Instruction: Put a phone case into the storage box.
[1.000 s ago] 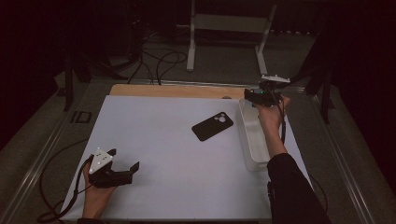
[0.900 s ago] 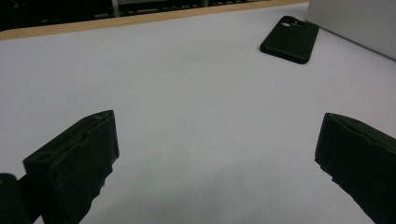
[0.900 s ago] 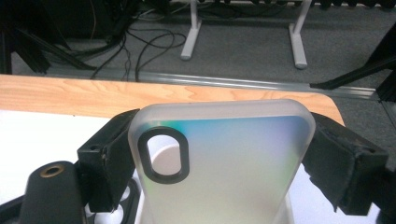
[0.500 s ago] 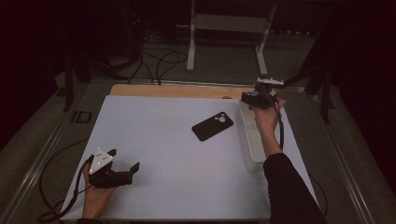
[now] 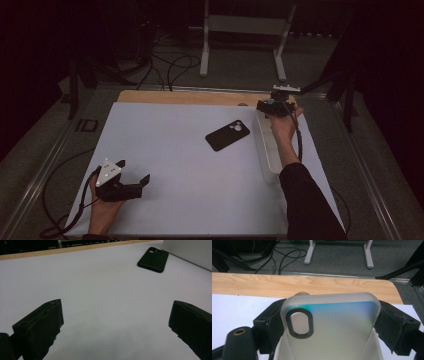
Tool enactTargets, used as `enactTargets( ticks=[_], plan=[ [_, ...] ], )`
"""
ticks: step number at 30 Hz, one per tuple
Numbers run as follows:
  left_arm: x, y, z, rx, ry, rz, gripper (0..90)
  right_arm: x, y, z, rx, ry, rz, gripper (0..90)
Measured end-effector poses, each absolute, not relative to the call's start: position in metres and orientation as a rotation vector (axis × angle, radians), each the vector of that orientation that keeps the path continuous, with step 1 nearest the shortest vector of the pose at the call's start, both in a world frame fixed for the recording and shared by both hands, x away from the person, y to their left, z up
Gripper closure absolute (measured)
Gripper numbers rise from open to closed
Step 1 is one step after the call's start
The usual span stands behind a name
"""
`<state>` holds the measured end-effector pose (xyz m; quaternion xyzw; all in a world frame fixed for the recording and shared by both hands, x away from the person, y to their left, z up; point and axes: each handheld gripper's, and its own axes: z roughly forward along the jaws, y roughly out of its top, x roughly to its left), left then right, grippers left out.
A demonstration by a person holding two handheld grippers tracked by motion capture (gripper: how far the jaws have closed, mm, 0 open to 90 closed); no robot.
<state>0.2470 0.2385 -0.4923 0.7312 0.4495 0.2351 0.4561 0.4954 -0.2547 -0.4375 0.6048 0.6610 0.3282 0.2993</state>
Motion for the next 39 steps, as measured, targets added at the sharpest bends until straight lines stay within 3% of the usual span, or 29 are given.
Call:
enactTargets(
  ticks=[10, 39],
  plan=[
    [0.247, 0.239, -0.492, 1.803, 1.108, 0.581, 0.3, 0.497, -0.257, -0.439, 1.627, 1.761, 0.9, 8.7],
    [0.247, 0.239, -0.492, 1.795, 1.112, 0.579, 0.4, 0.47, -0.258, -0.411, 1.494, 1.822, 1.072, 8.5]
  ],
)
